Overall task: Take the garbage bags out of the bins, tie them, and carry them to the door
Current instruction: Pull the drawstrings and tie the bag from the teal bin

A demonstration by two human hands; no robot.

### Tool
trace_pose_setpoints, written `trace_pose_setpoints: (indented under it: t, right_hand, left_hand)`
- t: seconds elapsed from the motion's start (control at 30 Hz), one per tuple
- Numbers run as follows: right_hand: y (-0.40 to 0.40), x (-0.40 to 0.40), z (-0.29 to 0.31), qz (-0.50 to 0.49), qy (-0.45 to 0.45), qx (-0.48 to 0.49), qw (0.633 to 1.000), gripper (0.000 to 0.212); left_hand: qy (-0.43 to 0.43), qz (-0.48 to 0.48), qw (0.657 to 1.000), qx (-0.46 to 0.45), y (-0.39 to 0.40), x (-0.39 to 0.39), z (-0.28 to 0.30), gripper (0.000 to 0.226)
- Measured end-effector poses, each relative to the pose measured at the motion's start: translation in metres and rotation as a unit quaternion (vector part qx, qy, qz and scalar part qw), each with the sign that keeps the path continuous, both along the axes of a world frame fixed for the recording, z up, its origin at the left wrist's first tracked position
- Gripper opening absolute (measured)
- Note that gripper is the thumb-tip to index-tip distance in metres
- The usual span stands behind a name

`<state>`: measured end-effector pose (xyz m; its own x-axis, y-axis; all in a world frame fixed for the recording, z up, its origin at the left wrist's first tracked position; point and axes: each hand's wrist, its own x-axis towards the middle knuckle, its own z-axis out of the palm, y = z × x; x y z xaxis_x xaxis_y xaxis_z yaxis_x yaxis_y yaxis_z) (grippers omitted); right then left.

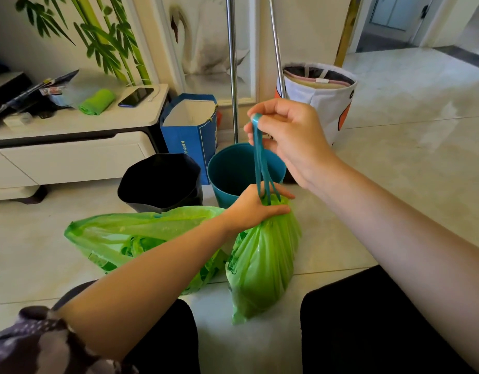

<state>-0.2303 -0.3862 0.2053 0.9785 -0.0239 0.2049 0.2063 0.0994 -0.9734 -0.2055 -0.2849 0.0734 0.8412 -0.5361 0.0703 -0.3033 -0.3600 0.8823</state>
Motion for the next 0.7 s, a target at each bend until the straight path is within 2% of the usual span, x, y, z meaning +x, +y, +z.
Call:
trace_pose_setpoints:
  t: [0.07, 0.2, 0.37, 0.7]
  right_hand:
    - [-0.001, -0.001, 0.001, 0.007, -0.002, 0.033, 0.999, 0.017]
    - [-0.009, -0.003, 0.005, 0.002, -0.029, 0.062, 0.998, 0.018]
    - [-0.018, -0.005, 0.005, -0.012, -0.025, 0.058, 0.998, 0.018]
    - [-0.017, 0.005, -0.003, -0.043, -0.027, 0.02, 0.998, 0.017]
  left_hand:
    - [0.004, 0.007, 1.0, -0.005, -0.004, -0.001, 0.0, 0.019]
    - [0.045, 0.037, 0.998, -0.034, 0.005, 0.003, -0.002, 0.032]
    - [0.042, 0.033, 0.998, 0.038, 0.017, -0.003, -0.018, 0.029]
    - [0.035, 0.024, 0.996, 0.073, 0.038, -0.003, -0.026, 0.022]
